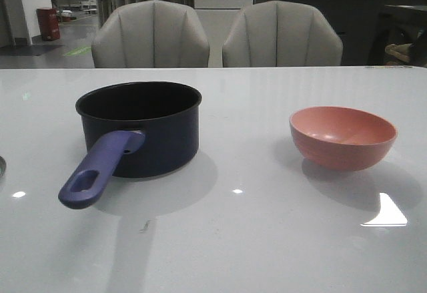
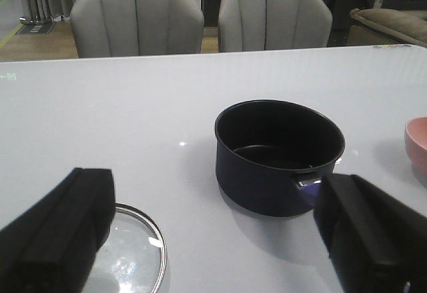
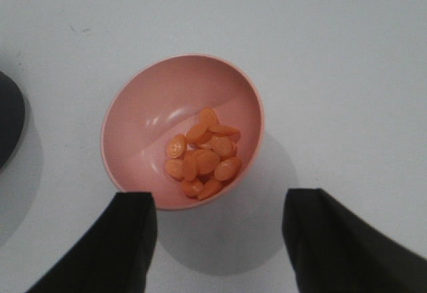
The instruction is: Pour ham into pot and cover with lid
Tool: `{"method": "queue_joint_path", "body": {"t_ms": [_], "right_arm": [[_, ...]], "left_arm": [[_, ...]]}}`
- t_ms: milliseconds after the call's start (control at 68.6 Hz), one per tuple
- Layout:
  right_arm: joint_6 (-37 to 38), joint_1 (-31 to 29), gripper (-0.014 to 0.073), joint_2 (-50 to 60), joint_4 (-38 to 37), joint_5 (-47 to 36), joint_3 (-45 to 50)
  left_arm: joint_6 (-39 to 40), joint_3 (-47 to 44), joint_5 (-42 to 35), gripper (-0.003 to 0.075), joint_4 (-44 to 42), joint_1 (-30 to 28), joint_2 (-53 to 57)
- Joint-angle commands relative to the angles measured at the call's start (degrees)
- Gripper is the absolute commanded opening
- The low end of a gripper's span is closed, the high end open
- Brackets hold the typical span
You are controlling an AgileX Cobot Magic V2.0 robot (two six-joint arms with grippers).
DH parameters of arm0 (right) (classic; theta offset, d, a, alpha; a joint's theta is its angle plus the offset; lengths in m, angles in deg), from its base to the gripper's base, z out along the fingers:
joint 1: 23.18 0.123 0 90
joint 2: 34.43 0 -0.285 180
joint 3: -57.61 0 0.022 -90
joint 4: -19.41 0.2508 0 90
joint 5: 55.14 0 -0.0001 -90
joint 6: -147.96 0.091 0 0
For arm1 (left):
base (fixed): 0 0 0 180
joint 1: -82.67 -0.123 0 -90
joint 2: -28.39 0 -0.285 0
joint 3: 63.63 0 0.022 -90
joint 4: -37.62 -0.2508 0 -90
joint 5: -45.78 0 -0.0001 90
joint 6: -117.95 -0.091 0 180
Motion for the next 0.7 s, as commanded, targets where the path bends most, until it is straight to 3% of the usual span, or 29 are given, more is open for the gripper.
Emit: {"method": "queue_joint_path", "body": {"t_ms": [0,466,612,685], "right_arm": [[-0.54,-0.41,0.0522,-6.59,2.02,-2.07,-6.26],[-0.59,-4.70,0.0490,-29.95,2.69,1.89,-21.12],[-0.59,-4.70,0.0410,-33.67,2.69,2.42,-23.98],[-0.59,-4.70,0.0295,-35.43,2.69,3.49,-25.68]], "left_arm": [[-0.20,1.68,-4.00,0.0638,0.76,0.45,-0.49],[-0.20,1.68,-4.00,0.0638,0.76,0.45,-0.49],[-0.20,1.68,-4.00,0.0638,0.76,0.45,-0.49],[-0.20,1.68,-4.00,0.0638,0.76,0.45,-0.49]]}}
